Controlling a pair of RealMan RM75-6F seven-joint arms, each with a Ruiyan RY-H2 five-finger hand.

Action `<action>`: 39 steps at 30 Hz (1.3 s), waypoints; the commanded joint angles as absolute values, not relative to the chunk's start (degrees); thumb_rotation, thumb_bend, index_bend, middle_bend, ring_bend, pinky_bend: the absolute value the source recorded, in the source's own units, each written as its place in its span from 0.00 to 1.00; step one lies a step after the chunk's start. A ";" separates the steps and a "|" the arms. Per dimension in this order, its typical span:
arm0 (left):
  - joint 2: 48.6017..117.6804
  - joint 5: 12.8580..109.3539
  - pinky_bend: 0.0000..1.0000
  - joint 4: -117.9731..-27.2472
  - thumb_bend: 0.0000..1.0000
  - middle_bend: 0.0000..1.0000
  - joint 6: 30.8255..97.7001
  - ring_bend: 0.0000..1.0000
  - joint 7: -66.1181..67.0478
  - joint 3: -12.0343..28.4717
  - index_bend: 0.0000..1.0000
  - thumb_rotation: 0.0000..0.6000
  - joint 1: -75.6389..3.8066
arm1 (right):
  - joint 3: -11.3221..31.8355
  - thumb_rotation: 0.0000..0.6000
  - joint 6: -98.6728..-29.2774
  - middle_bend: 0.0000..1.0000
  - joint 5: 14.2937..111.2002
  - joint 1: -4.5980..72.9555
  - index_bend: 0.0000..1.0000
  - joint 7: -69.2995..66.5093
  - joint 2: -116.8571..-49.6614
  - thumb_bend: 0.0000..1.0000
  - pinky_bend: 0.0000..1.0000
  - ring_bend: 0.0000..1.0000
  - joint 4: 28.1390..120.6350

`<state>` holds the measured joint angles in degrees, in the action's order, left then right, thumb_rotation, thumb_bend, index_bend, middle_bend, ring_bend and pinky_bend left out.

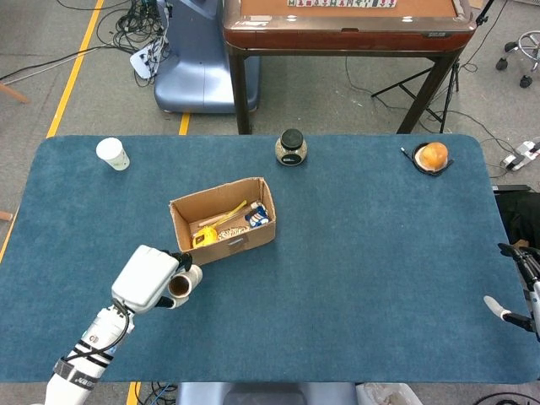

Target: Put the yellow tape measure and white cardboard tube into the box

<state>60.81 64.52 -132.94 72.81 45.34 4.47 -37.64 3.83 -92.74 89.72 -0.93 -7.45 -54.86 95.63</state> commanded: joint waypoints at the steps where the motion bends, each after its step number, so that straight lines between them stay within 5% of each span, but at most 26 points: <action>1: 60.30 63.03 0.89 -133.27 0.13 0.65 73.51 0.66 45.59 6.85 0.64 1.00 -38.80 | 3.82 1.00 -92.69 0.29 89.71 -0.91 0.20 -7.40 -54.87 0.11 0.43 0.19 95.64; 14: 67.90 51.78 0.89 -119.58 0.13 0.65 69.86 0.66 41.16 15.33 0.63 1.00 -46.16 | 3.99 1.00 -93.01 0.29 89.47 -1.09 0.20 -8.45 -54.48 0.11 0.43 0.19 95.47; 22: 72.61 47.62 0.88 -111.25 0.13 0.62 67.32 0.65 39.69 17.10 0.58 1.00 -49.99 | 4.04 1.00 -92.94 0.29 89.47 -1.04 0.20 -9.02 -54.33 0.11 0.43 0.19 95.28; 25: 73.28 44.72 0.88 -109.53 0.13 0.54 66.36 0.64 40.74 16.81 0.48 1.00 -51.15 | 3.99 1.00 -92.98 0.29 89.57 -1.06 0.20 -9.05 -54.29 0.11 0.43 0.19 95.28; 29: 74.41 42.73 0.88 -107.98 0.13 0.33 67.96 0.64 42.40 16.66 0.11 1.00 -52.01 | 3.98 1.00 -92.97 0.29 89.60 -1.06 0.20 -9.13 -54.26 0.11 0.43 0.19 95.27; 31: 74.96 42.09 0.88 -107.51 0.12 0.24 69.11 0.64 43.20 16.50 0.02 1.00 -52.16 | 3.96 1.00 -92.93 0.29 89.62 -1.04 0.20 -9.11 -54.25 0.11 0.43 0.19 95.30; 39: 73.62 38.61 0.88 -109.92 0.10 0.14 72.42 0.64 45.74 15.43 0.00 1.00 -51.48 | 3.86 1.00 -92.44 0.29 89.53 -0.87 0.20 -8.45 -54.41 0.11 0.43 0.19 95.45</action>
<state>74.07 38.84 -109.41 72.00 45.39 15.83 -51.76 3.89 -92.50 89.53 -0.90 -8.51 -54.39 95.42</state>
